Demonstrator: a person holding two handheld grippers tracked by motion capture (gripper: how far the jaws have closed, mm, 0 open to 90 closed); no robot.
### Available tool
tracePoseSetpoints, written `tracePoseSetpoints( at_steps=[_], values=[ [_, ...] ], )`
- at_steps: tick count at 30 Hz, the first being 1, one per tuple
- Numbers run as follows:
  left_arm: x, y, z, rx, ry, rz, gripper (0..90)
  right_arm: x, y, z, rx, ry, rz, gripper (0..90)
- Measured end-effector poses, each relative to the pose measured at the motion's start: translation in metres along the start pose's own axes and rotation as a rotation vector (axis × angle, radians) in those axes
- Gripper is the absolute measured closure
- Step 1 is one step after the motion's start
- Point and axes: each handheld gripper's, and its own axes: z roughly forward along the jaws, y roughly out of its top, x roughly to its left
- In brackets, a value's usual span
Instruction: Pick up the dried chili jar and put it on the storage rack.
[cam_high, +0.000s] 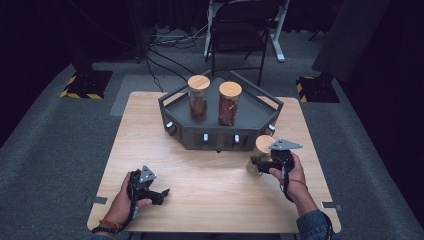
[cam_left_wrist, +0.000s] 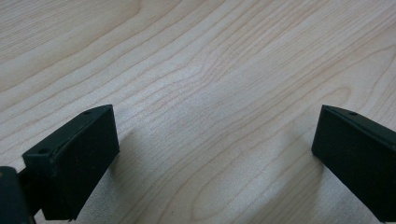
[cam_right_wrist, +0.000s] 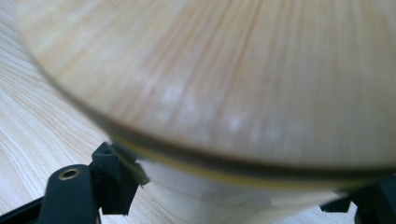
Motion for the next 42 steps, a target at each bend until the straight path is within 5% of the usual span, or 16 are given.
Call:
tracePoseSetpoints(
  at_steps=[42],
  values=[
    [0.0,0.0,0.0,-0.001,0.0,0.0,0.5,0.005,0.079,-0.07,-0.04,0.015,-0.064,24.7]
  ],
)
